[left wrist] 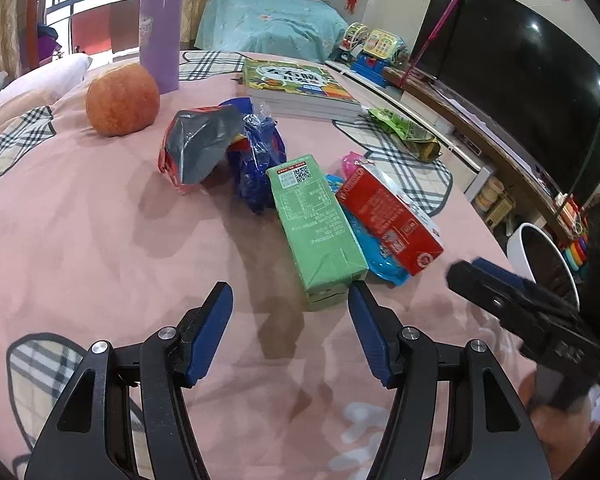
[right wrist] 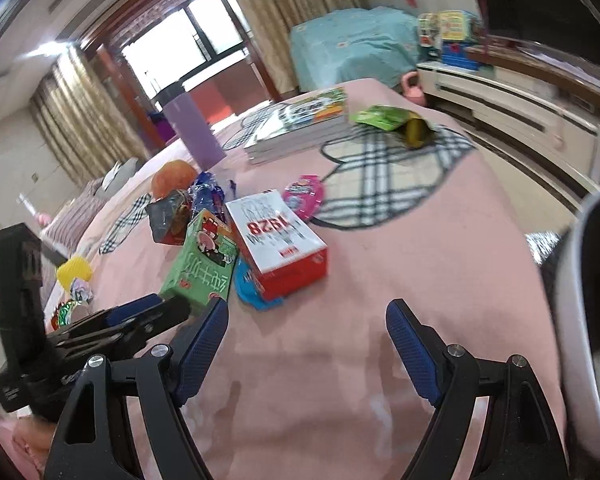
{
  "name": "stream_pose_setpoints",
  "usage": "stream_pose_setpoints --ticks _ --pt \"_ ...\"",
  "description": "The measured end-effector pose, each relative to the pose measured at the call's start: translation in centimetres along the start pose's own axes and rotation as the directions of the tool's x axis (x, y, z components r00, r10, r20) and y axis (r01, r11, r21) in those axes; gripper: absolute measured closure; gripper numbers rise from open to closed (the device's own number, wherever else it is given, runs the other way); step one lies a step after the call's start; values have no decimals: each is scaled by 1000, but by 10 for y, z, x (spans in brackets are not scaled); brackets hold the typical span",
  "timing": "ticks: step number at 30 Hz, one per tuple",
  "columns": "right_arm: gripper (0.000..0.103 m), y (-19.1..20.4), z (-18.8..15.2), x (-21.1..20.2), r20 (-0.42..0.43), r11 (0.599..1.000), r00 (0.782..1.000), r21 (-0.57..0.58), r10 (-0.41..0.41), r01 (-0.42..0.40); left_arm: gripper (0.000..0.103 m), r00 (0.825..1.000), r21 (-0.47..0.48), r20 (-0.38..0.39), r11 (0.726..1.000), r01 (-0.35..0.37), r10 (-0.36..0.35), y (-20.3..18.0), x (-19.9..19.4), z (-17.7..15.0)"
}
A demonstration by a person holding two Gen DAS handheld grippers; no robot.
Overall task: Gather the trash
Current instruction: 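Grasp the green juice box with left gripper while right grasps the white red-printed carton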
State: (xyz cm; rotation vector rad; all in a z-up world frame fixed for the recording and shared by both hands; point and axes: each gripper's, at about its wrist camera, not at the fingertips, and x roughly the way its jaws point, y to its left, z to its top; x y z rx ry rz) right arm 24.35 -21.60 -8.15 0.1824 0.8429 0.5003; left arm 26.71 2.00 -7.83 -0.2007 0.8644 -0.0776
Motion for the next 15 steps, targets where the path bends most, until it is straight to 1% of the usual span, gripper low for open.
stream_pose_setpoints --ticks 3,6,9,11,12,13,15 --pt "20 3 9 18 -33 999 999 -32 7 -8 42 1000 5 11 1000 -14 14 3 -2 1" --pt "20 3 16 30 -59 998 998 -47 28 -31 42 1000 -1 4 1000 2 -2 4 -3 1" --pt "20 6 21 39 -74 997 997 -73 32 -37 42 1000 1 -1 1000 12 -12 3 -4 0" --pt "22 7 24 45 -85 996 995 -69 50 -56 42 1000 -7 -1 1000 26 -26 3 -6 1" --pt "30 6 25 47 -92 996 994 -58 56 -62 42 1000 -8 0 999 31 -31 2 -7 2" --pt "48 5 26 48 -99 997 993 -49 61 -66 42 999 -6 1 999 33 -33 1 -8 2" --pt "48 2 25 48 -101 997 993 -38 61 -65 42 999 5 1 999 41 -41 -3 -10 1"
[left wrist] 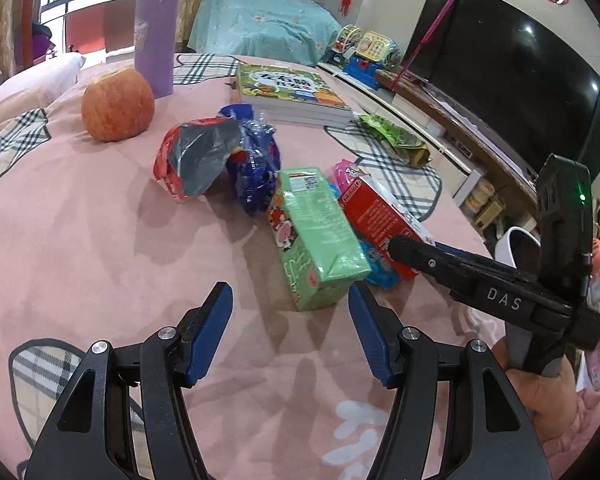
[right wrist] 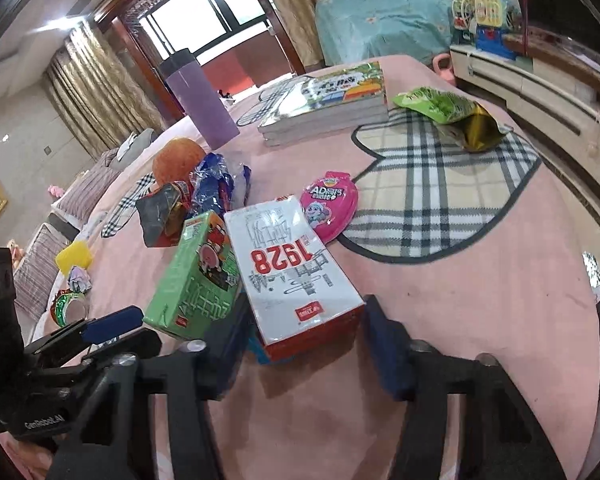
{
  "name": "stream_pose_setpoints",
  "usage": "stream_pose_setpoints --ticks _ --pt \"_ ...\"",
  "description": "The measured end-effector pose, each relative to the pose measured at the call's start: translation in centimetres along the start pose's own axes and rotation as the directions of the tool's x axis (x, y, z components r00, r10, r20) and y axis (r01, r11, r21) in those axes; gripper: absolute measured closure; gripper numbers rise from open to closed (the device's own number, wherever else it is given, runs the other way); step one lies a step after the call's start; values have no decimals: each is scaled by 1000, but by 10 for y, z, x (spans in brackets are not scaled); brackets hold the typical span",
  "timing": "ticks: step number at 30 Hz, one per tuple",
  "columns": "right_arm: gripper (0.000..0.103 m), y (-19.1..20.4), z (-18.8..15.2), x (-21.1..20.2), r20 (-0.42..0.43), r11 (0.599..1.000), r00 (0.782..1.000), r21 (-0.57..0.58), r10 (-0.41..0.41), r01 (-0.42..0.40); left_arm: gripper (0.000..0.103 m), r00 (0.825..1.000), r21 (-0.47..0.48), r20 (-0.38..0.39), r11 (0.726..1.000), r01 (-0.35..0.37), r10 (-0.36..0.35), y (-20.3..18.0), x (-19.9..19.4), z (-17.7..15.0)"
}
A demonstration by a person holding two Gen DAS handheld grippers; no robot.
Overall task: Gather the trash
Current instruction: 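Grasp the green juice box with left gripper while right grasps the white red-printed carton, then carry the green juice box and white carton over the bin opening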
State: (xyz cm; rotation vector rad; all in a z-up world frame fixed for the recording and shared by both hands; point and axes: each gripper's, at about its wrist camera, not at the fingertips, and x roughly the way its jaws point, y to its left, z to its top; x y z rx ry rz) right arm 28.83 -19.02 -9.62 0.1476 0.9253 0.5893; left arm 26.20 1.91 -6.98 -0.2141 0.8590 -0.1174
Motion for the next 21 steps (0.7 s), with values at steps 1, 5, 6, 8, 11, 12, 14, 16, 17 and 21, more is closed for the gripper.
stream_pose_setpoints --ticks 1,5,6,8,11,12,14,16,17,21 --pt "48 -1 -2 -4 14 1000 1000 2 -14 14 42 1000 4 -1 1000 3 -3 -2 0 0" --pt "48 -5 -8 -21 48 998 997 11 -56 56 41 1000 17 1 1000 12 -12 -12 4 1" --pt "48 -8 -12 -26 56 997 996 20 -69 68 41 1000 23 7 1000 6 -6 -15 6 1" --pt "48 -10 -16 -33 64 994 992 26 -110 108 41 1000 32 15 999 -19 19 -21 12 3" --pt "48 -14 -26 -42 64 986 984 41 -163 161 41 999 23 7 999 -43 43 -23 24 7" --pt "48 -16 -27 -43 61 984 983 41 -174 171 41 999 20 0 998 -51 51 -23 28 8" --pt "48 -16 -31 -45 52 983 982 38 -181 179 42 998 12 -7 998 -55 55 -20 32 9" --pt "46 -16 -31 -45 49 984 983 37 -178 176 54 999 0 -13 999 -46 46 -16 33 9" --pt "46 -17 -30 -45 51 984 983 38 -178 176 63 999 -3 -19 999 -37 37 -14 34 8" --pt "28 -15 -23 -39 48 984 983 24 -176 175 71 1000 8 -18 1000 -21 21 -11 29 3"
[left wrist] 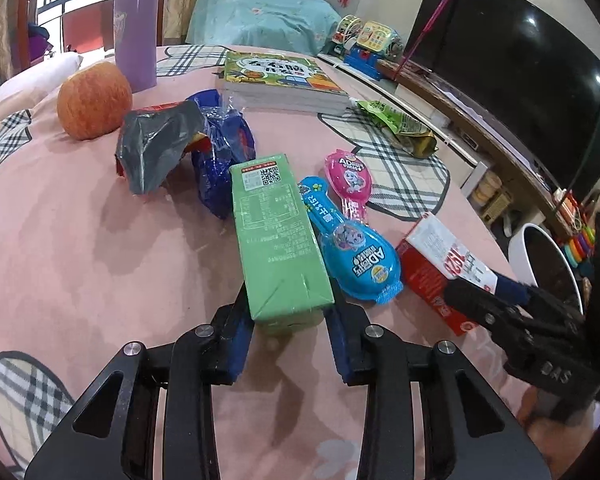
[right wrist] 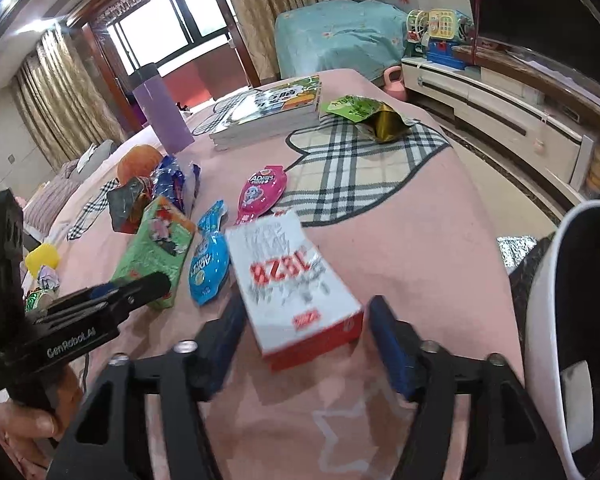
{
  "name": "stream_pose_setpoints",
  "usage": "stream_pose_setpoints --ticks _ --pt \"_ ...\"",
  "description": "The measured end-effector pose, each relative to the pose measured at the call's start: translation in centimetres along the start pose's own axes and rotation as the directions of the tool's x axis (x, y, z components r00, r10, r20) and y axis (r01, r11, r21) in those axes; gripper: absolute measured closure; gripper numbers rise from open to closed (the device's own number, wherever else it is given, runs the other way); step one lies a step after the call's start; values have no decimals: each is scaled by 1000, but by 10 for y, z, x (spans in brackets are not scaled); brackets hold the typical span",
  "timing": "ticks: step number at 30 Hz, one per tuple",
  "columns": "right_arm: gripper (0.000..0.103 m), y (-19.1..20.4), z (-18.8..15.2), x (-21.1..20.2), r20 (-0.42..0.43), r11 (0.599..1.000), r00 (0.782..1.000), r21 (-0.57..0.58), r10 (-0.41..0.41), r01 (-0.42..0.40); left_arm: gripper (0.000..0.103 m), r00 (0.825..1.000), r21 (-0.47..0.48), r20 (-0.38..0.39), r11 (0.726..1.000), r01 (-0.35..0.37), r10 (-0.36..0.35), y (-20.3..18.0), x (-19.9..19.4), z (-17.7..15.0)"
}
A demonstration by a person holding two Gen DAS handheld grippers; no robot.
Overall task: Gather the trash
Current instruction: 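Carry the green juice box and white carton over the bin opening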
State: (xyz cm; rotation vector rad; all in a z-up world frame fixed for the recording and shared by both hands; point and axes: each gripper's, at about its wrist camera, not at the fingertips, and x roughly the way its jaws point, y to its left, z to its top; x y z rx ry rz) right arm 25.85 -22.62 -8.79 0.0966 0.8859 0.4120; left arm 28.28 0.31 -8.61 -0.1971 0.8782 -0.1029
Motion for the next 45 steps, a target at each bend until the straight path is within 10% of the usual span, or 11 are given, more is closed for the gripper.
stream_pose_setpoints --ticks 13,45 --pt "47 8 -9 -6 -10 999 999 -31 -32 32 72 995 60 8 993 101 -101 -22 -38 -27" --pt "49 -67 -73 -167 225 962 958 244 -180 124 72 955 280 11 918 281 -295 -154 -86 -51"
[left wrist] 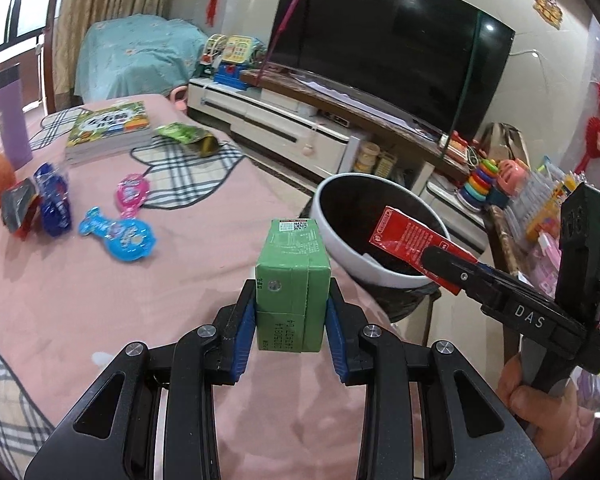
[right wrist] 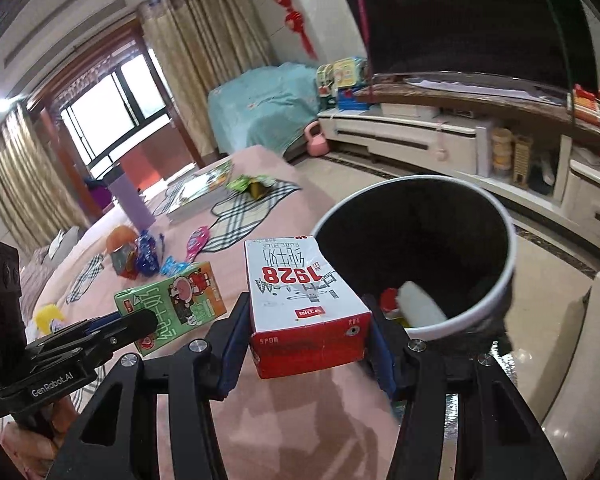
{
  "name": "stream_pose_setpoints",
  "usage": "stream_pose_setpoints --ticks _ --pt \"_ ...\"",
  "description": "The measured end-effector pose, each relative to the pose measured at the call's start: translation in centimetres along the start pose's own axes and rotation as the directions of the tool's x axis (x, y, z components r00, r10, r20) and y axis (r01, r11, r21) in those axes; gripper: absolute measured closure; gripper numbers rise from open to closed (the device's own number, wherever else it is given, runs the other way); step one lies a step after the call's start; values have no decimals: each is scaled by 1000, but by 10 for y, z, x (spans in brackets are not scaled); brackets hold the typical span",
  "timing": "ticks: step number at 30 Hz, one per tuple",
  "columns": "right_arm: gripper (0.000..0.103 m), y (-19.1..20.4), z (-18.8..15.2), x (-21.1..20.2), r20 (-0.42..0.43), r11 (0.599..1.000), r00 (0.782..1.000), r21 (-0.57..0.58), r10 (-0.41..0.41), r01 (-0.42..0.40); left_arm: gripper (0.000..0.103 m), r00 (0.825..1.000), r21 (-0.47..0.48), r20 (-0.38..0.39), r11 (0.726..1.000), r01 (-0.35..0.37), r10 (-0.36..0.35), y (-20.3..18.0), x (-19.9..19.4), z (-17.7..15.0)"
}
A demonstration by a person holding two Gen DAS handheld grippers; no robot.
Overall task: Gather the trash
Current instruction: 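Carry the green juice box and white carton over the bin opening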
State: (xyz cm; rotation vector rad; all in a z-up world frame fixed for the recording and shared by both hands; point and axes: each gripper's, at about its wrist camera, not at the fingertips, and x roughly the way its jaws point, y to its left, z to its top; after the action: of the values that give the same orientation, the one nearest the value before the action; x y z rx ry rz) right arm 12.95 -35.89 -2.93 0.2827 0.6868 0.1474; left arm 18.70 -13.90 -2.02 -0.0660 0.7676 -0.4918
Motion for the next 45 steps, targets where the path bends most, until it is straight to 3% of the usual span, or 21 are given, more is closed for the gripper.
stream_pose_setpoints --ticks 20,45 --pt "49 -49 8 -21 49 995 996 68 -72 69 72 999 83 -8 996 35 -35 -46 20 20" --pt "49 -82 27 2 -1 991 993 66 -119 119 72 998 135 -55 990 36 -29 -78 73 42"
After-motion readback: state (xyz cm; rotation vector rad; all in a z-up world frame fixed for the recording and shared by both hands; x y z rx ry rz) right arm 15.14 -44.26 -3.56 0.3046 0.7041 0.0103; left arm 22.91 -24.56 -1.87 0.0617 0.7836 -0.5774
